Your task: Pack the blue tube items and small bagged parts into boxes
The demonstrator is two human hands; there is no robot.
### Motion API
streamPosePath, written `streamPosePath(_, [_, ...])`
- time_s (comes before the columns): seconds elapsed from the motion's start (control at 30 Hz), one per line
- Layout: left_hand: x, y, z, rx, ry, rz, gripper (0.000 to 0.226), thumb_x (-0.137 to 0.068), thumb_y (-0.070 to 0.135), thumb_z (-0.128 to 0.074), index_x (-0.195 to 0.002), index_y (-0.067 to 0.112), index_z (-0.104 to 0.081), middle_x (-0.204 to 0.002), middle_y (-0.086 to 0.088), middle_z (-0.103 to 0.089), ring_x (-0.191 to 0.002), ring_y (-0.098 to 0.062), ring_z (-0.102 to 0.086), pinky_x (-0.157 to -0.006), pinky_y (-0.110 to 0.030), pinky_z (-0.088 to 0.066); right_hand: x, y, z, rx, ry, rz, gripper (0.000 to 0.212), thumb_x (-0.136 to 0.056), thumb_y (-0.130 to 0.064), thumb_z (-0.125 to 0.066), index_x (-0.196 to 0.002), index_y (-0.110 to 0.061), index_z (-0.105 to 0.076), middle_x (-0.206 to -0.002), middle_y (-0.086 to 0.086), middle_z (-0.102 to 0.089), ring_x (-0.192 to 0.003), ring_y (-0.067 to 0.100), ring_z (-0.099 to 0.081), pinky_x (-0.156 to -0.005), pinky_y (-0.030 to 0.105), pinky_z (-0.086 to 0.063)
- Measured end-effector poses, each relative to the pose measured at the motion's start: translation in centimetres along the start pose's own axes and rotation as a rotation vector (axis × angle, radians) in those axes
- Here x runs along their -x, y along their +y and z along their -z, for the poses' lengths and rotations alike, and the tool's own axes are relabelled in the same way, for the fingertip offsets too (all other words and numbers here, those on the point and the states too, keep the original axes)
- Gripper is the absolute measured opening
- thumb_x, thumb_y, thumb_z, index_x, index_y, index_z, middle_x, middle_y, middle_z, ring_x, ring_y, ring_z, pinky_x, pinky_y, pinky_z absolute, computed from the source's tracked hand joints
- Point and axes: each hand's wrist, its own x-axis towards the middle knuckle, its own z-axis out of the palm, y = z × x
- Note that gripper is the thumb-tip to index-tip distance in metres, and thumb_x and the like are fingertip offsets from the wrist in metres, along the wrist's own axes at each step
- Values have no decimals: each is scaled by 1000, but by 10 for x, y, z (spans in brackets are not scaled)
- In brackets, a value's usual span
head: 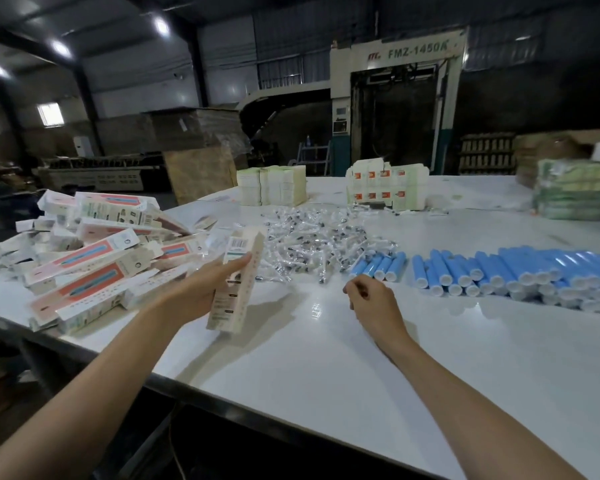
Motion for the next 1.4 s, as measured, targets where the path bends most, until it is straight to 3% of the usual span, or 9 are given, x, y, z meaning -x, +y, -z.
streamPosePath(0.17, [-29,5,-65,352,-72,-1,28,-104,30,-59,-130,19,-65,-88,-4,-76,-76,-21,-75,-70,-37,-62,-4,-1,3,196,56,-23,21,-104,-28,-52,-89,-18,-65,-82,-1,-69,-80,23,-66,-76,42,-54])
streamPosePath(0.3, [-41,10,-113,387,-40,-154,24,-109,17,-58,-129,8,-66,-112,-10,-82,-99,-28,-81,-77,-43,-66,-28,7,19,424,135,-25,12,-102,-20,-52,-103,-16,-63,-103,2,-66,-95,26,-65,-77,39,-52])
streamPosePath(0.4, [-43,0,-136,309,-15,-233,28,-106,18,-67,-130,7,-66,-116,-11,-81,-108,-32,-79,-85,-46,-65,-53,21,32,604,58,-54,40,-100,-12,-53,-140,-13,-53,-142,6,-50,-131,28,-50,-95,40,-45])
streamPosePath(0.5, [-41,-15,-149,303,-11,-244,33,-101,17,-74,-132,8,-66,-115,-11,-81,-104,-28,-80,-75,-34,-65,-71,34,41,718,-38,-92,58,-100,-7,-50,-156,-11,-37,-159,9,-39,-147,29,-37,-112,41,-40])
streamPosePath(0.67, [-41,-22,-148,311,-20,-232,30,-99,19,-77,-128,12,-71,-113,-11,-82,-105,-31,-80,-80,-40,-65,-74,48,37,799,-91,-33,43,-105,-8,-43,-148,-10,-50,-153,6,-49,-139,26,-49,-103,39,-45])
streamPosePath(0.8, [-41,-22,-148,283,-51,-244,31,-98,22,-79,-128,18,-72,-113,-9,-82,-105,-31,-80,-80,-39,-63,-71,42,35,853,-26,-6,28,-104,-4,-44,-122,-6,-65,-128,12,-65,-110,31,-65,-87,38,-50])
streamPosePath(0.97, [-40,-21,-149,269,-80,-276,37,-96,25,-81,-132,23,-71,-113,-5,-83,-103,-26,-80,-77,-37,-64,-44,24,42,1079,-59,47,27,-103,0,-44,-124,-6,-60,-127,12,-57,-106,31,-64,-78,35,-46])
streamPosePath(1.2, [-39,-21,-151,276,-125,-306,37,-95,26,-82,-131,27,-70,-117,-6,-82,-108,-31,-79,-90,-51,-63,2,4,60,1331,-1,84,19,-106,-26,-53,-120,-17,-61,-113,1,-64,-96,23,-68,-64,32,-36])
streamPosePath(1.4, [-32,-20,-149,253,-153,-330,40,-97,27,-81,-135,27,-67,-119,-5,-81,-110,-29,-79,-94,-54,-63,-14,4,69,1058,-87,-122,20,-104,-20,-57,-121,-9,-55,-117,9,-64,-103,28,-64,-72,31,-40])
